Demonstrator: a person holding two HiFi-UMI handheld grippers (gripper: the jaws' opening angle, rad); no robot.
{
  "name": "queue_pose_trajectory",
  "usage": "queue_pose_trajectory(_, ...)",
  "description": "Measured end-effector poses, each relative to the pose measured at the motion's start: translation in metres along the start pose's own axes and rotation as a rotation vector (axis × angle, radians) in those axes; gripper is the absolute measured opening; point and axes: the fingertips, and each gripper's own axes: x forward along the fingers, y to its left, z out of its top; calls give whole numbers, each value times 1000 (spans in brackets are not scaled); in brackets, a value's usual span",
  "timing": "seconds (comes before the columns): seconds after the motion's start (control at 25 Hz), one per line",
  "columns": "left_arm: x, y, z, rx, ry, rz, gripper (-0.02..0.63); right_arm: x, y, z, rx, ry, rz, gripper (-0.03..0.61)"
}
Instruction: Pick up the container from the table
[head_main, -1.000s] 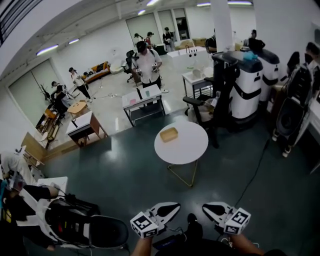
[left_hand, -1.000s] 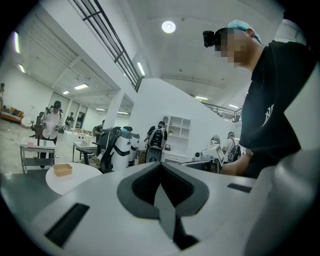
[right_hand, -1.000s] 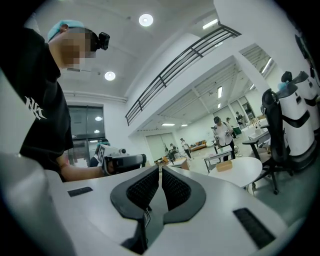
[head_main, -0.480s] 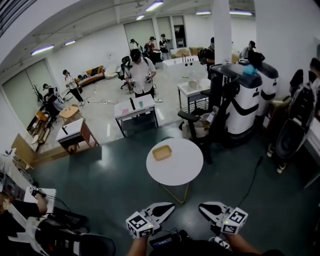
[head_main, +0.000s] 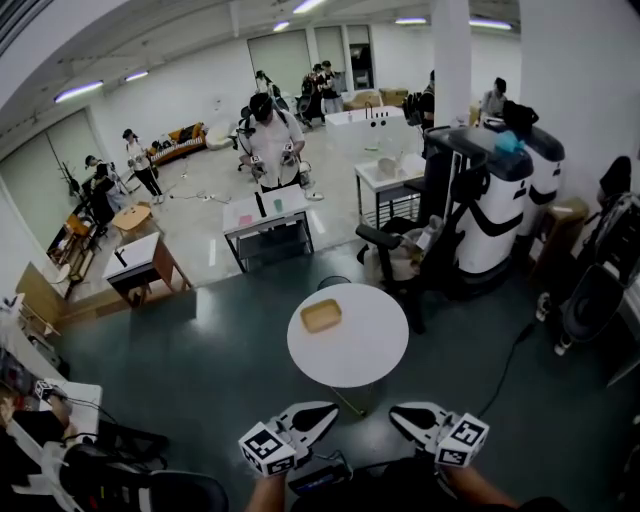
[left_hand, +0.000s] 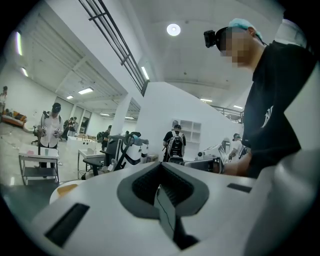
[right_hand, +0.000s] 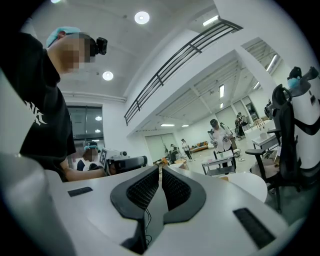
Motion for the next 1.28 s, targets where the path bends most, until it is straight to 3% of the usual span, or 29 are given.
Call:
queue_pose_trajectory(0.16, 15, 15, -10, 8, 28, -9, 3, 6, -22, -2, 21, 4, -1, 44)
queue_pose_trajectory(0.32, 23, 41, -5, -20, 33, 36, 3, 25, -51, -5, 32, 15, 25, 44)
queue_pose_trajectory(0.84, 72, 136, 33, -32, -31, 229, 3, 100, -150, 58, 9, 56, 240, 44)
queue_pose_trajectory(1.28, 108, 179, 52, -58, -81, 378, 3, 125, -218, 85, 6, 111, 382, 44)
